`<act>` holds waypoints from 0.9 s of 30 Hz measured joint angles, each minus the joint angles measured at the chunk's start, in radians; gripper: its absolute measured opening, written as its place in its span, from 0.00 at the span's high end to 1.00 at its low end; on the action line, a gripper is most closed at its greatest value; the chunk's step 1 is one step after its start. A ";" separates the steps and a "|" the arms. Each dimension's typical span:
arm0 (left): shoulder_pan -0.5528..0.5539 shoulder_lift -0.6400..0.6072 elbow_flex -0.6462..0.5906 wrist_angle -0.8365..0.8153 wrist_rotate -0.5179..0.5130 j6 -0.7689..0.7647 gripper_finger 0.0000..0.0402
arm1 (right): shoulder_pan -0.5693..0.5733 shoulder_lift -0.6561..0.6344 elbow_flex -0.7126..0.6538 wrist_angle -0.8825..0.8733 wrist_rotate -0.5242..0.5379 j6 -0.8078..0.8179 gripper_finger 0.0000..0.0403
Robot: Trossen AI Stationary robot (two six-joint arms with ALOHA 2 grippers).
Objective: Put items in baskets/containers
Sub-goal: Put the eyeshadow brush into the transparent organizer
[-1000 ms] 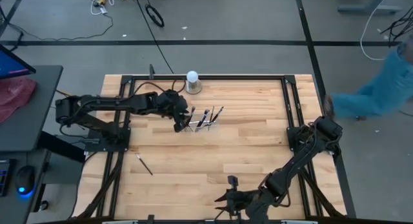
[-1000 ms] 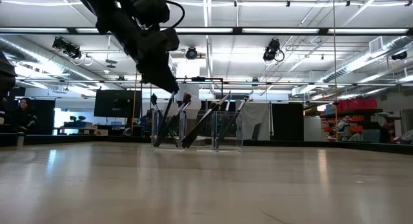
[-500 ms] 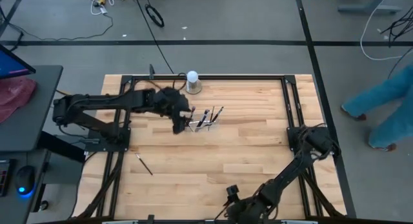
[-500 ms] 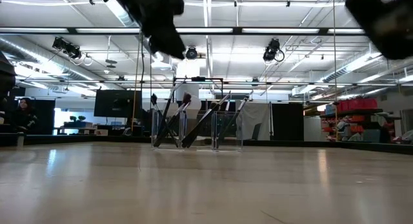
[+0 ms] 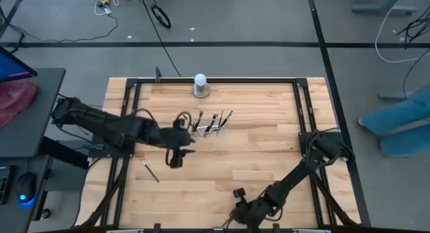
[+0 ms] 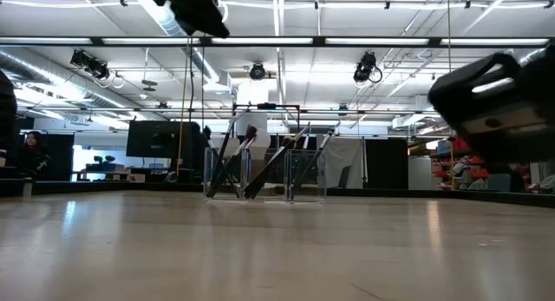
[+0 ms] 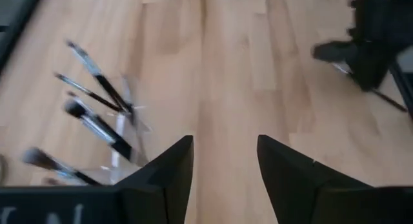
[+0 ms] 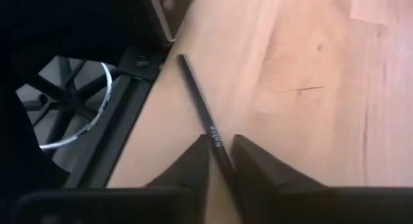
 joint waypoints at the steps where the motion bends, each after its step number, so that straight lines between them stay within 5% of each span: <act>1: -0.014 0.000 -0.023 0.011 0.000 -0.011 0.56 | -0.013 -0.002 -0.016 0.024 -0.010 -0.001 0.82; 5: -0.043 -0.026 -0.196 0.141 0.028 -0.091 0.59 | -0.068 -0.009 -0.037 0.076 -0.049 -0.065 0.96; 14: -0.103 -0.034 -0.590 0.691 0.048 -0.184 0.62 | -0.244 -0.002 -0.048 0.180 -0.022 -0.207 0.97; 17: -0.159 -0.035 -0.641 0.841 0.020 -0.159 0.62 | -0.298 0.000 -0.051 0.224 -0.007 -0.245 0.98; 27: -0.275 0.071 -0.656 0.937 -0.107 -0.130 0.62 | -0.402 0.004 -0.051 0.317 -0.055 -0.255 0.98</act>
